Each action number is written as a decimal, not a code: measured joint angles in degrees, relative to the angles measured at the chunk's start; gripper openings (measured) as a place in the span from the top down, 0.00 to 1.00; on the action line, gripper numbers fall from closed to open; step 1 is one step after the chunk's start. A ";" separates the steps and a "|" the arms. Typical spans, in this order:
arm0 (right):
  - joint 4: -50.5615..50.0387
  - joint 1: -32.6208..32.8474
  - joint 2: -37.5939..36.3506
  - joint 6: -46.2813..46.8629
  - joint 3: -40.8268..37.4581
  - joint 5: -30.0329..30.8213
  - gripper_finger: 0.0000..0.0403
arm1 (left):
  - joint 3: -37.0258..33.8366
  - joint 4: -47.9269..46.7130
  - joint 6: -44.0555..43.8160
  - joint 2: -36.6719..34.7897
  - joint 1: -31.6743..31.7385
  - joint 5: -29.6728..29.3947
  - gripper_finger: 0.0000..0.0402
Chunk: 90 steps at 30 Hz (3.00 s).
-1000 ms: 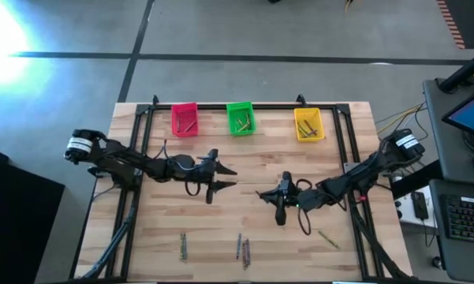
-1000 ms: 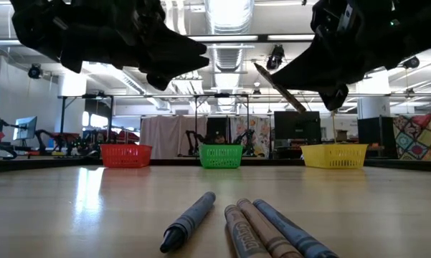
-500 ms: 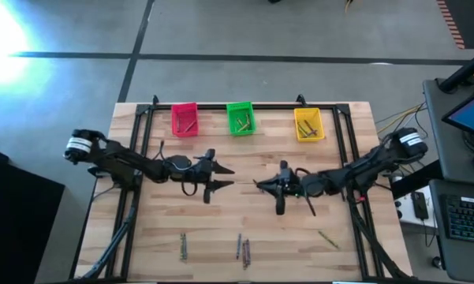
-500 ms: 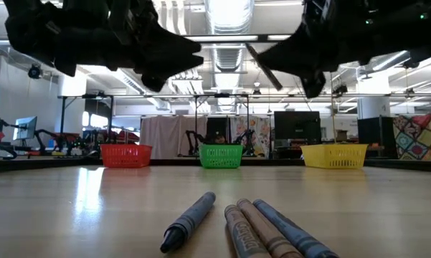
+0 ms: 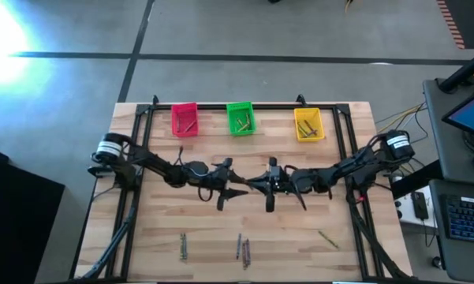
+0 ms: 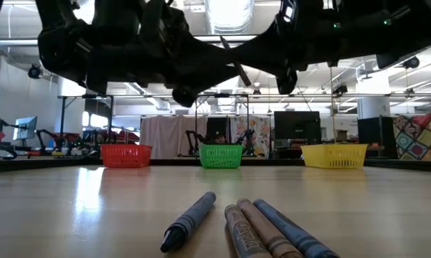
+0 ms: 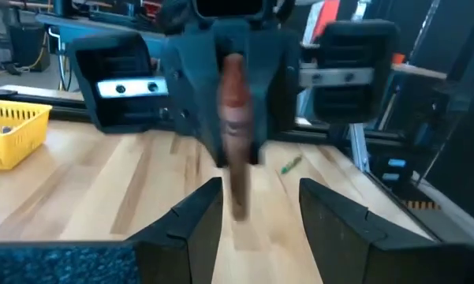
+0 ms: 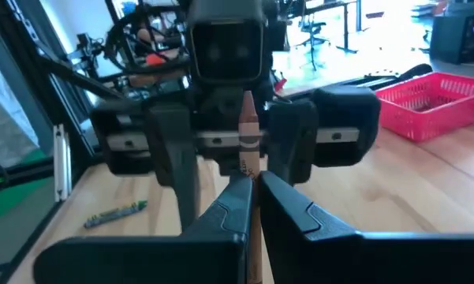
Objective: Sort crayons
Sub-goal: Put the brown crayon into the green basket, then put the green crayon into the red basket
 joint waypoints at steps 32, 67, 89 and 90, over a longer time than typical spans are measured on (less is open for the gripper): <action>3.18 1.22 -1.57 -3.60 -0.08 2.69 0.89 | 3.13 -3.47 -0.82 0.73 2.21 0.28 0.98; -66.40 5.93 -18.89 21.26 3.41 26.19 0.66 | 35.76 -57.22 1.58 6.85 31.76 3.70 0.34; -103.62 19.67 -17.09 56.68 19.93 -1.83 0.82 | -15.60 19.56 10.91 -9.43 9.64 6.00 0.34; -103.49 19.88 -16.64 57.20 20.17 -2.43 0.82 | -15.63 19.27 9.82 -9.20 9.19 5.80 0.34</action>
